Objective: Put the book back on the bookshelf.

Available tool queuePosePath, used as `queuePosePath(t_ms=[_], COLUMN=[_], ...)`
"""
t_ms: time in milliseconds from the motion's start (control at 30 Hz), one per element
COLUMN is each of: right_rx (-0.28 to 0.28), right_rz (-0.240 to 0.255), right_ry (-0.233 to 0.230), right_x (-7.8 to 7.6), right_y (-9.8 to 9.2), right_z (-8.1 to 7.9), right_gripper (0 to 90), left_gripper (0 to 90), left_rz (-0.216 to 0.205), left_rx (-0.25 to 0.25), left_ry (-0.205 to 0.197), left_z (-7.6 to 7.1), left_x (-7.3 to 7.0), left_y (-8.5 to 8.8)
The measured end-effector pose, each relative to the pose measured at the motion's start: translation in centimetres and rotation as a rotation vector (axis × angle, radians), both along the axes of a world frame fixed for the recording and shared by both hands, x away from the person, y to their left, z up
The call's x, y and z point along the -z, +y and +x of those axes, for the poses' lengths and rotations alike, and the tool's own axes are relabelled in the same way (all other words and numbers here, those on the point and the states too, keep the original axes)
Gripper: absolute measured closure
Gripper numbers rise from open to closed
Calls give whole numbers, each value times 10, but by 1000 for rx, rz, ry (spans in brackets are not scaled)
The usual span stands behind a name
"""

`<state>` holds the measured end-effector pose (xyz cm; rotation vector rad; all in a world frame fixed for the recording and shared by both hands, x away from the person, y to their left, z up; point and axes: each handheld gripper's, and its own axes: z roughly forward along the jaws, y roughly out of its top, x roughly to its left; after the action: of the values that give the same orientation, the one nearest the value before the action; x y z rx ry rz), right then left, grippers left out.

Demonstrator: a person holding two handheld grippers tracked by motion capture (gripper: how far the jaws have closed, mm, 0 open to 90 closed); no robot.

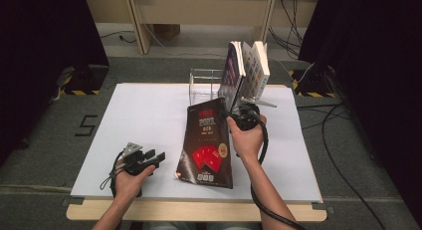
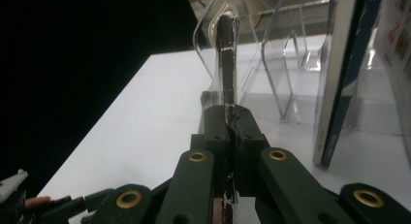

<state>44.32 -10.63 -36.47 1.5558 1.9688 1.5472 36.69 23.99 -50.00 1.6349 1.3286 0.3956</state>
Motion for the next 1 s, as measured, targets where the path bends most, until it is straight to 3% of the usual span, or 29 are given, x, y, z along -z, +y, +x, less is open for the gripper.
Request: queuePosePath(t_ms=[233, 533, 700, 867, 1000], right_rx=[9, 22, 70, 107, 98], right_rz=[17, 33, 46, 52, 46], right_ry=[-29, -110, -149, -158, -163], right_x=[-11, -36, -48, -50, -50], right_y=[-2, 0, -6, -18, -20], right_z=[-2, -7, -7, -10, -9], right_gripper=[876, 876, 876, 876, 876], left_gripper=[490, 490, 490, 490, 490], left_rz=[-4, -9, -11, -19, -18], left_rx=[3, 2, 5, 2, 2], left_ry=[1, 0, 5, 2, 7], left_z=[0, -1, -1, -1, 0], left_x=[1, 1, 2, 1, 2], left_y=[-1, 0, 0, 0, -1])
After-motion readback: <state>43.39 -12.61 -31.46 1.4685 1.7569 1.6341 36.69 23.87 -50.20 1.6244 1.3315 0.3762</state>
